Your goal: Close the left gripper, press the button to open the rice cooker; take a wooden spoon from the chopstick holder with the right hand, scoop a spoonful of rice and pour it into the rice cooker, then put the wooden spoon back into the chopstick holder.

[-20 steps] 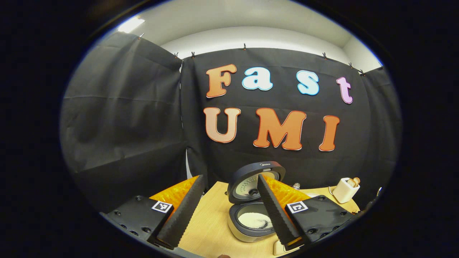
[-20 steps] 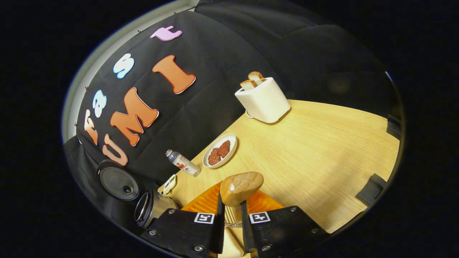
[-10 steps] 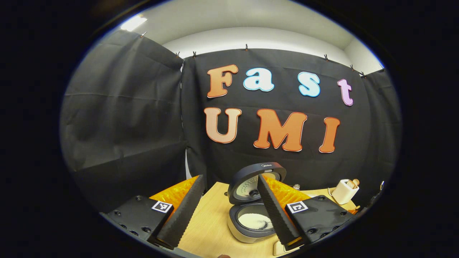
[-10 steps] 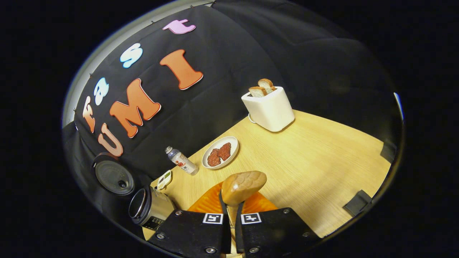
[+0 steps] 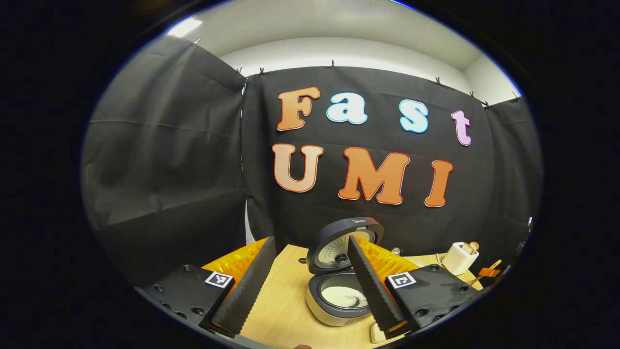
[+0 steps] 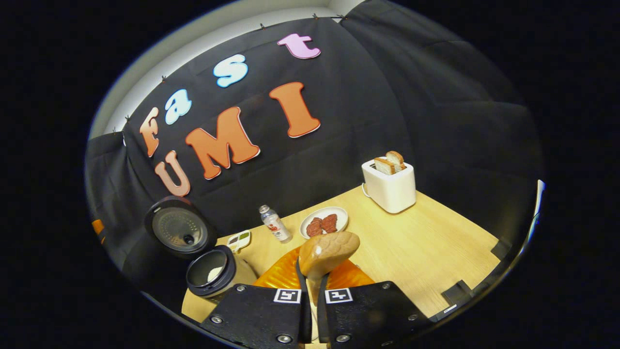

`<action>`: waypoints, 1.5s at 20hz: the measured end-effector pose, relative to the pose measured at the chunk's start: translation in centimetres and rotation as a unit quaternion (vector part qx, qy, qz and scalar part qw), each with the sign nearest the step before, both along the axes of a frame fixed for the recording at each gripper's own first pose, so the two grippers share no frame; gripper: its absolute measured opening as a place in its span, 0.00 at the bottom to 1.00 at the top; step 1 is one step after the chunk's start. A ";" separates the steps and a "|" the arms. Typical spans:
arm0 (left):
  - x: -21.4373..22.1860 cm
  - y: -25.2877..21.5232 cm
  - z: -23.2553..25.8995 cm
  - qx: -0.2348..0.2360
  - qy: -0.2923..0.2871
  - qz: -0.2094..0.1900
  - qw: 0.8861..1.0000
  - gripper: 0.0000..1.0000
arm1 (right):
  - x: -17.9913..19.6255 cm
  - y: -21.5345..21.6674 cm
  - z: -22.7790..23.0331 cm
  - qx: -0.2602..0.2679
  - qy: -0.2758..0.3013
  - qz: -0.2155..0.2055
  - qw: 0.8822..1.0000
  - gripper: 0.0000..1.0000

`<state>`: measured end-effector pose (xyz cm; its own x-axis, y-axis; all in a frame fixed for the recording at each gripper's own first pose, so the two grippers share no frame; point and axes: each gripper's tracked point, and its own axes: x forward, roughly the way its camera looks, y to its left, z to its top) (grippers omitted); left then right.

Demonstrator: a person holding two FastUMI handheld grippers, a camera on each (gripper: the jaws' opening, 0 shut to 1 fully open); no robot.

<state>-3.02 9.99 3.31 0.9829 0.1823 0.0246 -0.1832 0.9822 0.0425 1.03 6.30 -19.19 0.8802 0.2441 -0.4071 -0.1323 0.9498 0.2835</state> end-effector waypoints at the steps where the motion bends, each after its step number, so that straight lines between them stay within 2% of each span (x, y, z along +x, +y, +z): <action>1: -0.1 0.4 0.0 -0.002 0.000 -0.002 1.000 1.00 | -0.7 0.9 0.2 -0.001 -0.004 0.008 1.000 0.04; 4: -0.3 1.5 0.2 -0.005 0.001 -0.005 1.000 1.00 | -2.3 3.5 -0.4 -0.023 -0.009 0.034 0.999 0.04; 8: -0.4 3.4 0.3 -0.001 0.004 -0.008 1.000 1.00 | -3.8 6.1 -3.4 -0.040 0.008 0.051 0.998 0.04; 14: -0.3 5.5 -0.3 -0.009 0.016 -0.018 1.000 1.00 | -4.0 6.8 -8.8 -0.131 0.023 0.053 0.990 0.04; 20: 0.4 7.0 -1.4 0.003 0.033 -0.016 0.999 1.00 | -5.1 7.0 -13.7 -0.180 0.050 0.049 0.981 0.04; 23: 1.0 7.3 -2.2 0.002 0.043 -0.021 0.999 1.00 | -5.8 7.5 -14.2 -0.157 0.050 0.028 0.986 0.04; 30: 1.8 7.4 -2.9 -0.002 0.051 -0.033 0.998 1.00 | -7.3 11.8 -15.6 -0.069 0.069 0.026 0.995 0.04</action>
<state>-1.18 17.36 0.36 0.9900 0.1174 -0.0777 -0.1135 0.9921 0.0538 -6.31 18.06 -34.76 0.8005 0.2219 -0.5567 -0.1519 0.9737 0.1697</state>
